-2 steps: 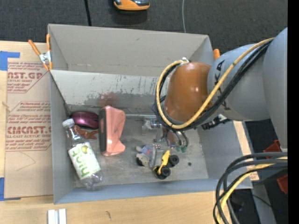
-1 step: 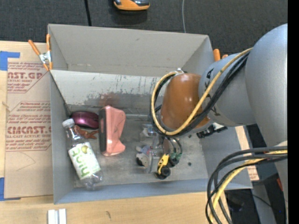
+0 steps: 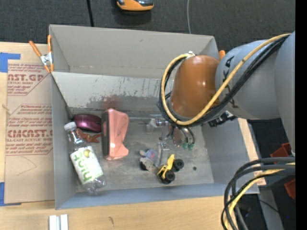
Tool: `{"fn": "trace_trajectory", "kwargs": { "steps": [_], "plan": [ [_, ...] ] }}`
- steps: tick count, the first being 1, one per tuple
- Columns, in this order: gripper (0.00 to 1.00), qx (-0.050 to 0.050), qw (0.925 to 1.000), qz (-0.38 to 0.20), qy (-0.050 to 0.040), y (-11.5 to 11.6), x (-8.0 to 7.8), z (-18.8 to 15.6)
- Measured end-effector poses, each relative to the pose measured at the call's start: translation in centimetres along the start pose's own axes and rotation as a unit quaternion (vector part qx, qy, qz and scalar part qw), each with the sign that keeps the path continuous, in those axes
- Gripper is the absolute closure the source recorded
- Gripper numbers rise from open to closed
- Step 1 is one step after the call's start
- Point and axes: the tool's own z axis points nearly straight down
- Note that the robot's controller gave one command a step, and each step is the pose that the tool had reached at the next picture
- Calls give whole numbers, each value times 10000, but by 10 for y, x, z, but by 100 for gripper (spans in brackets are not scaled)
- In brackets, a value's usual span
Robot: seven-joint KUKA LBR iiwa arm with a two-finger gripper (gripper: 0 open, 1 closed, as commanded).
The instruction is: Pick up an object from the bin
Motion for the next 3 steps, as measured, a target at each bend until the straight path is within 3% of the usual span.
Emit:
{"fn": "trace_trajectory", "kwargs": {
  "steps": [1,2,3],
  "plan": [
    [0,-12,9999,168,-39,4,8,53],
    [100,-4,9999,-159,-14,-2,3,78],
    [100,-5,9999,-159,-13,-2,3,78]
  ]
}}
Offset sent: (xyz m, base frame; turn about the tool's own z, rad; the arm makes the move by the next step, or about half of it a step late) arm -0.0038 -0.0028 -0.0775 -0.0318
